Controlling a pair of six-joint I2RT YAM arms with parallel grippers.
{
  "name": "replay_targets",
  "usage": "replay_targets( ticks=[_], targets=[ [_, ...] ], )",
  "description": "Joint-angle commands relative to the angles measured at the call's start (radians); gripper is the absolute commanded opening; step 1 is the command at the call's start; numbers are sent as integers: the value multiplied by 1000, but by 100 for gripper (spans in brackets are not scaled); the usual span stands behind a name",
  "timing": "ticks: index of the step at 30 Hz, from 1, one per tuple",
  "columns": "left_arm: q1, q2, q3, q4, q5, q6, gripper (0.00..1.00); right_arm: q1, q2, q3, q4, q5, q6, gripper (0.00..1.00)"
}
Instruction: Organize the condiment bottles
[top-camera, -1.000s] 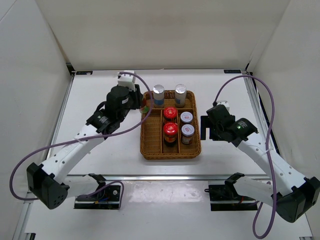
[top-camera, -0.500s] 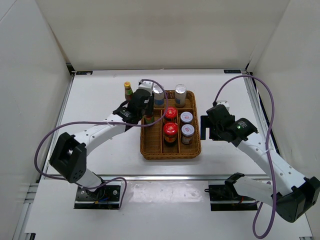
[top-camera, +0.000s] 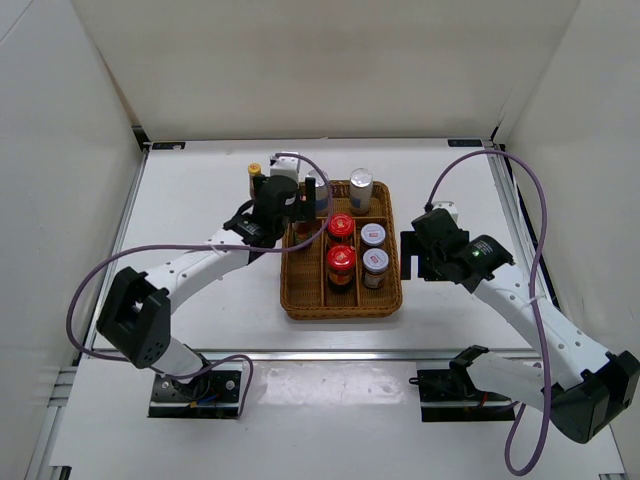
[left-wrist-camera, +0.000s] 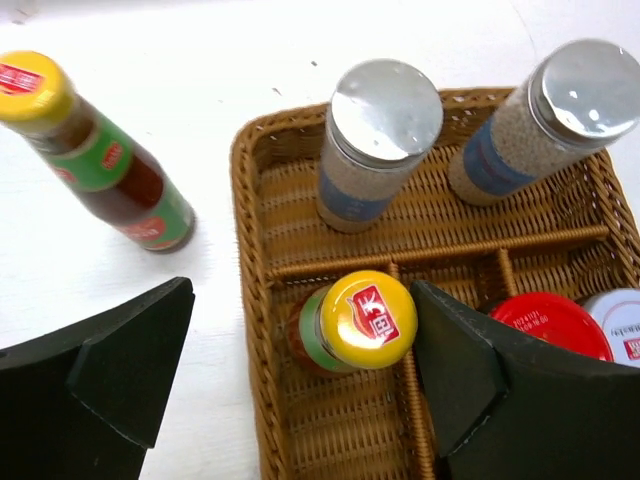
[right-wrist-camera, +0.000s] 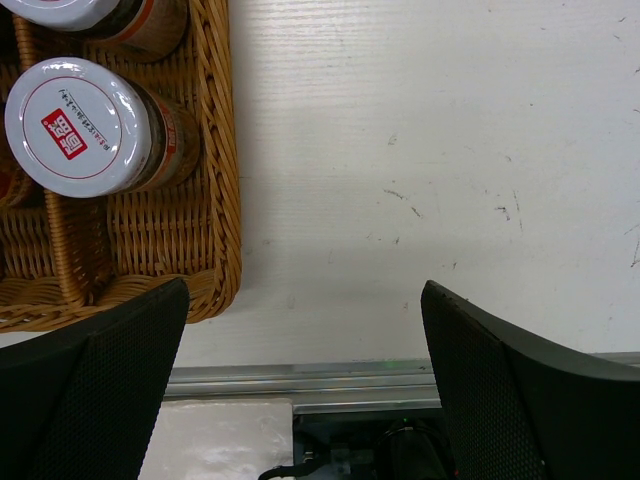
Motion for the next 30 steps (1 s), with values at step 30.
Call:
replay_targets(
  ticks=[30],
  targets=[
    [381,179,215,79,257,29,100,-2,18,-1,16,-9,-12,100]
  ],
)
